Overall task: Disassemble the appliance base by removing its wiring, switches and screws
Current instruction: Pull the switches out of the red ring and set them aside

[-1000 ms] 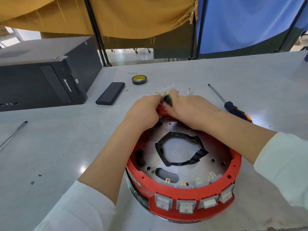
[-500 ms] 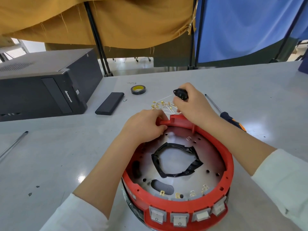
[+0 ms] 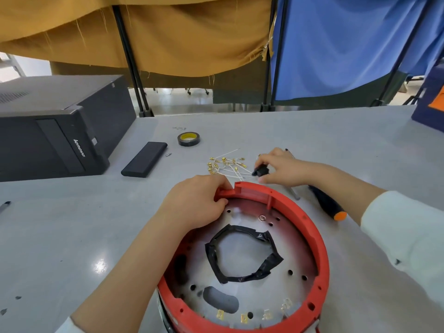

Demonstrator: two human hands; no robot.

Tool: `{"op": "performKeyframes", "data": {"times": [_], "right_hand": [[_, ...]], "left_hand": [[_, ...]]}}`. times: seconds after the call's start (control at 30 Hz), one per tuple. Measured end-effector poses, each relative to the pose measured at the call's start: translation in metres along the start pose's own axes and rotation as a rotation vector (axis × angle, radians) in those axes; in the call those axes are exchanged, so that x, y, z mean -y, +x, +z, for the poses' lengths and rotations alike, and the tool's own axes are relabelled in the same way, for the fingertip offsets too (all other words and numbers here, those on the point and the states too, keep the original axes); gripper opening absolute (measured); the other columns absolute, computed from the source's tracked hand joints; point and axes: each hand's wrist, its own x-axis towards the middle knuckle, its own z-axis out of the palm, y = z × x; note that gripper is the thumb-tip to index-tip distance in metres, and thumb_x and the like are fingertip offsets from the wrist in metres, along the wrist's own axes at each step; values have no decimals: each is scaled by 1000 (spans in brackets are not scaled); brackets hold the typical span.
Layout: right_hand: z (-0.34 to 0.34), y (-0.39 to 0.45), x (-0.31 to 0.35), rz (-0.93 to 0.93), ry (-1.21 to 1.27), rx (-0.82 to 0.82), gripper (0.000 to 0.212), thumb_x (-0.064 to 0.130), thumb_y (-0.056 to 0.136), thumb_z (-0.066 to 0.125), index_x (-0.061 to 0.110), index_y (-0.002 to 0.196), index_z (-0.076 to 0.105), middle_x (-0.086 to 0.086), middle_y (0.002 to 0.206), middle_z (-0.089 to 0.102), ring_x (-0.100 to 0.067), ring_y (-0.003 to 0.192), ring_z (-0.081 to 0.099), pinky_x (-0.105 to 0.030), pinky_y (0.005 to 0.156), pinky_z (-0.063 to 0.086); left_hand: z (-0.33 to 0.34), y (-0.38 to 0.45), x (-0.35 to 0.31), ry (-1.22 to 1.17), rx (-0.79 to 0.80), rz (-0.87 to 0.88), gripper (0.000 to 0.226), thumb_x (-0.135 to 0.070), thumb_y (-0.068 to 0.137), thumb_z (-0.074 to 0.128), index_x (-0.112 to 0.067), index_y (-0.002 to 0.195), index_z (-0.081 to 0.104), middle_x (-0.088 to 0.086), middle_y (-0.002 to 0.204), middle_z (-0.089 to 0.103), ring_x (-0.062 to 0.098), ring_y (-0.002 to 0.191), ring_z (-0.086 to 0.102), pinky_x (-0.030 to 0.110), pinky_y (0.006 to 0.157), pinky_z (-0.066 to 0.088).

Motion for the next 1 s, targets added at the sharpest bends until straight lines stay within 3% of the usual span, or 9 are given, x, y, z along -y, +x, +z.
{"op": "performKeyframes", "data": {"times": [0.1, 0.2, 0.33, 0.43, 0.57, 0.67, 0.73, 0.87, 1.0], "right_hand": [[-6, 5, 22, -154, 132, 114, 27, 16, 85, 67, 35, 101, 57, 7, 102, 48, 2, 81, 49, -10, 75, 39], [-10, 16, 47, -242, 129, 147, 32, 5, 83, 66, 30, 103, 58, 11, 97, 54, -2, 74, 52, -17, 71, 44], [2, 25, 74, -295, 43, 190, 32, 6, 81, 67, 21, 109, 59, 12, 94, 55, -2, 72, 49, -18, 66, 39], [16, 28, 87, -298, -96, 208, 33, 3, 78, 62, 14, 110, 61, 1, 98, 59, -13, 81, 45, -2, 58, 32], [24, 29, 94, -170, -128, 135, 33, 6, 77, 61, 7, 110, 63, 6, 76, 54, -12, 68, 48, -10, 43, 30], [27, 28, 97, -67, -217, 127, 38, 11, 81, 58, 1, 118, 58, -15, 108, 64, -30, 98, 59, -27, 66, 44], [26, 27, 96, -20, -203, 104, 43, 19, 84, 59, 5, 124, 51, -15, 118, 58, -29, 105, 55, -31, 74, 43], [12, 25, 92, -22, -58, 198, 37, 36, 90, 55, 9, 114, 58, -6, 82, 64, -19, 67, 59, -21, 55, 44], [-5, 25, 86, -26, -92, 374, 46, 38, 81, 68, 30, 122, 47, 5, 86, 69, -12, 66, 67, -41, 92, 48]], "left_hand": [[1, 0, 1, 8, -6, 11, 25, -32, 87, 55, -40, 110, 56, -13, 112, 62, 14, 104, 55, 25, 74, 36], [1, 0, 1, -9, 3, 3, 23, -29, 91, 53, -41, 110, 57, -11, 111, 63, 15, 102, 56, 25, 73, 35], [0, -7, 1, -9, 19, 16, 24, -28, 91, 54, -41, 111, 57, -9, 107, 64, 18, 100, 57, 27, 71, 36], [-1, -14, 1, 8, 25, 28, 24, -28, 91, 53, -41, 110, 56, -6, 106, 64, 20, 96, 58, 29, 69, 39], [-1, -19, 0, 6, 4, 18, 25, -27, 91, 52, -41, 112, 56, -9, 111, 63, 18, 100, 57, 28, 71, 39], [-2, -20, -1, -7, 7, 8, 25, -26, 91, 51, -39, 112, 56, -10, 111, 62, 17, 102, 56, 28, 74, 39], [-2, -20, -1, -14, 5, 0, 26, -26, 91, 51, -38, 112, 56, -9, 112, 62, 18, 102, 56, 27, 74, 39], [-3, -21, -1, -27, 9, 7, 27, -24, 91, 51, -38, 114, 54, -9, 111, 63, 19, 102, 57, 29, 75, 41], [-2, -25, 1, -16, 8, 6, 27, -24, 92, 51, -38, 114, 55, -10, 111, 63, 18, 103, 56, 29, 76, 42]]}}
